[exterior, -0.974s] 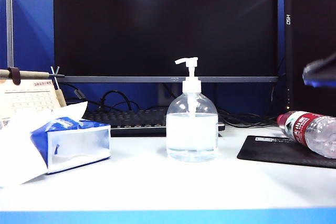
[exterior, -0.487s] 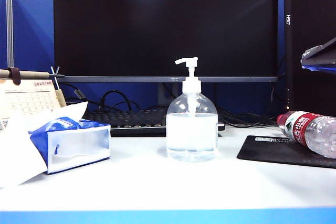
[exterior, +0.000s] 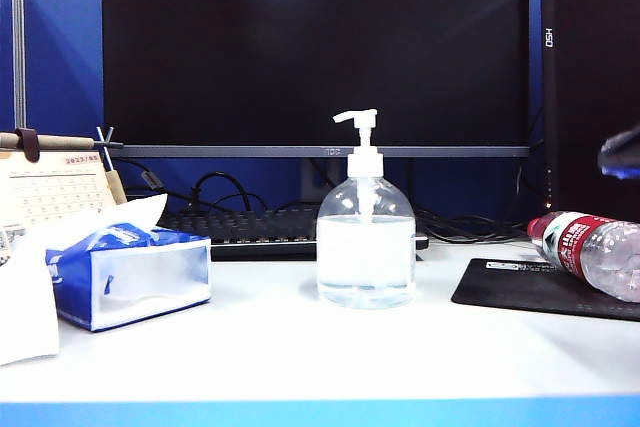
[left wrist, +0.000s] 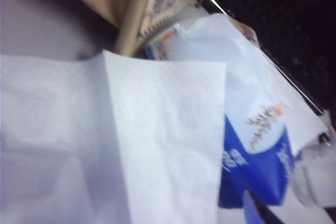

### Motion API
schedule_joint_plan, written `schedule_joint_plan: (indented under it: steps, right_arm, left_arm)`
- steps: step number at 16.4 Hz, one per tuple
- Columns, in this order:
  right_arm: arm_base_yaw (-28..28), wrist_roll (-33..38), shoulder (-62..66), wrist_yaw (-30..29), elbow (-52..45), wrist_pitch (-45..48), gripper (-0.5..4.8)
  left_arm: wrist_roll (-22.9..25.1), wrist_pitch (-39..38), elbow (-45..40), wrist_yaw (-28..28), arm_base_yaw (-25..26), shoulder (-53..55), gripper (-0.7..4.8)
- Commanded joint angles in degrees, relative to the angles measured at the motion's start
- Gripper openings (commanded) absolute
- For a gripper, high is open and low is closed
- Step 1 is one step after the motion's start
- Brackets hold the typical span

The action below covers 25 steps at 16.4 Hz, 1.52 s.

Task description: Pull out a tissue from the tissue dispenser, then press the switch of the alcohol sanitizer bottle to drop some sanitizer on the paper tissue, and finally place the treated tissue on the table.

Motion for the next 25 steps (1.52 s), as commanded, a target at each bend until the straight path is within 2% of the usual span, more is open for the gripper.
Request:
schedule_joint_plan:
  steps: [1, 2, 3, 4, 6, 8, 9, 10, 11, 12, 13, 14, 15, 16, 17, 18, 19, 20, 21, 22, 24, 25]
  right_arm:
    - [-0.02, -0.17, -0.04, 0.52, 0.15, 0.2, 0.31]
    - [-0.02, -0.15, -0.04, 3.04, 0.15, -0.7, 1.29]
    - [-0.02, -0.13, -0.04, 6.45, 0.15, -2.34, 2.7]
    - [-0.02, -0.13, -0.04, 8.79, 0.15, -3.96, 2.97]
    - [-0.02, -0.09, -0.04, 11.72, 0.15, -7.37, 2.97]
    - [-0.02, -0.09, -0.04, 11.67, 0.15, -8.26, 2.97]
    - [-0.02, -0.09, -0.04, 11.69, 0.15, -8.17, 2.97]
    - [-0.02, -0.07, -0.07, 11.69, 0.15, -7.76, 2.96]
    - [-0.02, 0.44, -0.04, 11.69, 0.15, -7.28, 2.96]
    - [-0.02, 0.81, -0.07, 11.69, 0.17, -6.95, 2.92]
    - [-0.02, 1.42, -0.07, 11.69, 0.17, -6.64, 2.68]
    - [-0.02, 1.4, -0.07, 11.72, 0.17, -6.6, 2.49]
    - [-0.02, 1.42, -0.07, 11.69, 0.17, -6.64, 2.32]
    - [0.0, 1.4, -0.07, 11.67, 0.17, -6.78, 1.84]
    - [0.0, 1.42, -0.07, 11.69, 0.15, -6.8, 1.18]
    - [-0.02, 1.4, -0.07, 11.69, 0.17, -6.78, -0.04]
    - [-0.02, 1.42, -0.07, 11.67, 0.15, -6.8, -0.02]
    - [0.0, 1.4, -0.07, 11.39, 0.15, -6.6, -0.01]
    - [0.02, 1.38, -0.13, 10.93, 0.15, -6.29, -0.01]
    - [0.0, 1.36, -0.2, 10.12, 0.15, -5.81, -0.01]
    - [0.0, 1.03, -0.42, 4.76, 0.07, -1.68, -0.01]
    - [-0.07, 0.2, -2.08, -0.37, 0.04, 0.42, -0.01]
  left_arm:
    - [-0.87, -1.73, 0.48, 3.72, 0.04, -0.07, 4.79]
    - [-0.61, -4.72, 2.21, 3.21, 0.13, -0.07, 4.79]
    - [-0.33, -5.6, 3.91, 3.08, 0.13, -0.07, 4.79]
    - [0.52, -5.62, 4.98, 3.08, 0.13, -0.09, 4.79]
    - [7.52, -10.16, 8.26, -1.4, 0.13, -0.09, 4.79]
    - [13.0, -17.31, 11.32, -5.73, 0.13, -0.09, 4.79]
    - [14.03, -19.65, 12.26, -7.63, 0.13, -0.09, 4.79]
    - [11.61, -19.91, 12.35, -11.58, 0.13, -0.09, 4.79]
    - [9.27, -21.62, 12.63, -18.29, 0.13, -0.11, 4.79]
    - [8.5, -22.53, 12.94, -23.91, 0.13, -0.11, 4.79]
    - [7.67, -22.99, 13.05, -32.22, 0.13, -0.22, 4.79]
    - [7.52, -23.17, 13.05, -38.27, 0.13, -0.24, 4.79]
    - [7.93, -23.12, 13.05, -41.92, 0.13, -0.31, 4.79]
    - [9.11, -23.1, 13.03, -42.34, 0.13, -0.61, 4.11]
    - [9.27, -23.15, 13.0, -42.07, 0.09, -1.18, 1.85]
    - [9.55, -22.4, 13.0, -40.87, 0.07, -2.03, -0.25]
    - [11.56, -20.26, 13.0, -35.82, 0.07, -3.85, -0.1]
    - [15.39, -15.23, 12.9, -23.63, 0.07, -8.09, -0.06]
    - [16.26, -12.24, 12.9, -15.65, 0.07, -12.02, -0.06]
    - [16.37, -11.08, 12.9, -11.47, 0.07, -15.93, -0.06]
    - [16.2, -14.93, 13.27, -9.18, 0.07, -18.49, -0.06]
    - [16.06, -15.87, 10.86, -4.2, 0.0, -18.78, -0.06]
